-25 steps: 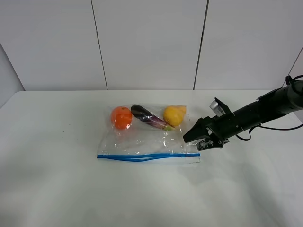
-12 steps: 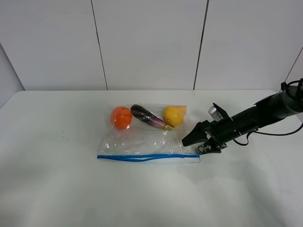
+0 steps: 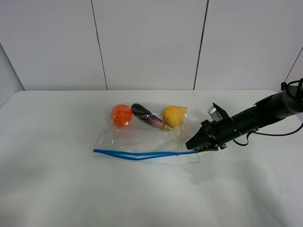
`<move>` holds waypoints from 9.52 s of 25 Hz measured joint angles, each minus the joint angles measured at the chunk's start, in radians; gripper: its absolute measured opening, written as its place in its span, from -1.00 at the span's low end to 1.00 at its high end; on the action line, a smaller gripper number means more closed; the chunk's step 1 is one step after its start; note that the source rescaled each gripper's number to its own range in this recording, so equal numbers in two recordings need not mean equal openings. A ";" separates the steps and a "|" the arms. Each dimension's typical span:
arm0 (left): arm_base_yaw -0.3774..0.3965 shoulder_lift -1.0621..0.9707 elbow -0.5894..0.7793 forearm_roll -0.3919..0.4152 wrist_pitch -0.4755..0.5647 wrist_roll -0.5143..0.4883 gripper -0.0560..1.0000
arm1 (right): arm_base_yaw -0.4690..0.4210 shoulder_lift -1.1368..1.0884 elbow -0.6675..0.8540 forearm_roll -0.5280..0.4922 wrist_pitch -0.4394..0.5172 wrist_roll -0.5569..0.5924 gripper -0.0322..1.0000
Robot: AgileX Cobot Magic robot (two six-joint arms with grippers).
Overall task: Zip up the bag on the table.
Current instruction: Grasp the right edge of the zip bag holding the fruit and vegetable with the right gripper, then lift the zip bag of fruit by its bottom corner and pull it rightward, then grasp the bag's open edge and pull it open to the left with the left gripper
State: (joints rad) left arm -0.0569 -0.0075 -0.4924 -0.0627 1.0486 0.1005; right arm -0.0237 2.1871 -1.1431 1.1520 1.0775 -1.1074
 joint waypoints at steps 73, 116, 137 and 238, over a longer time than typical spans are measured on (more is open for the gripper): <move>0.000 0.164 -0.136 0.000 -0.109 -0.056 1.00 | 0.000 -0.113 0.000 0.155 0.125 0.148 -0.93; -0.666 1.481 -0.254 -1.334 -0.950 0.293 0.99 | 0.000 -0.113 0.000 0.155 0.125 0.148 -0.93; -0.610 1.899 -0.525 -1.661 -0.730 0.413 0.99 | 0.000 -0.113 0.000 0.155 0.125 0.148 -0.93; -0.658 1.921 -0.608 -1.674 -0.986 0.024 -0.88 | -0.003 -0.113 0.001 0.173 0.123 0.148 -0.94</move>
State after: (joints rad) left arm -0.7150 1.9132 -1.1005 -1.7367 0.0627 0.1249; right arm -0.0266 2.0743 -1.1422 1.3249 1.2001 -0.9592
